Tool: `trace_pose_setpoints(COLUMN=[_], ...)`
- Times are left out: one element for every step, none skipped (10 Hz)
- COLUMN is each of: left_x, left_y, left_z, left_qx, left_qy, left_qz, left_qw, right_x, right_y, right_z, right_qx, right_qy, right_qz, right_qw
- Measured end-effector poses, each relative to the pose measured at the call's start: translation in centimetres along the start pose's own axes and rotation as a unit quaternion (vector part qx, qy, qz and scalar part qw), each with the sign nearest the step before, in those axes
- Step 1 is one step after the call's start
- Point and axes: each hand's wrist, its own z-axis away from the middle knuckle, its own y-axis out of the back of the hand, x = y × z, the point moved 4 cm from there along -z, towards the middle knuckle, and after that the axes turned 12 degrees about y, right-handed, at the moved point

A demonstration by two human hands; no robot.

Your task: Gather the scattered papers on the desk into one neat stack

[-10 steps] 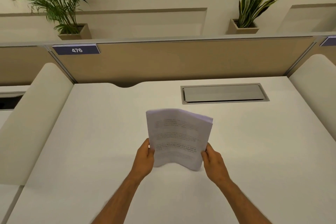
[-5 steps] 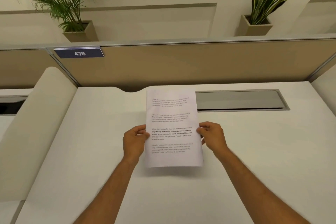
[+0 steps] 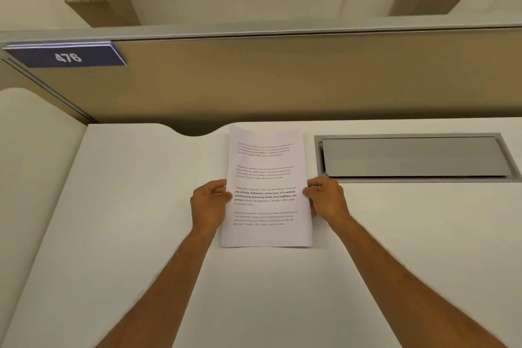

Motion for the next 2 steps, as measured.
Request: trace_pose_setpoints(left_x=[-0.55,-0.85], left_y=[-0.09,-0.32], left_z=[-0.49,-0.92], left_qx=[-0.005,0.004], left_qy=[0.013,0.005], left_qz=[-0.008,-0.043], left_qw=[1.000,0.999], right_x=[0.98,1.57], right_y=[-0.33,-0.04], right_z=[-0.30,-0.63], right_qx=[-0.011,0.003], right_qy=[-0.014,-0.024], right_qz=[0.018,0.066], right_qw=[1.000,0.998])
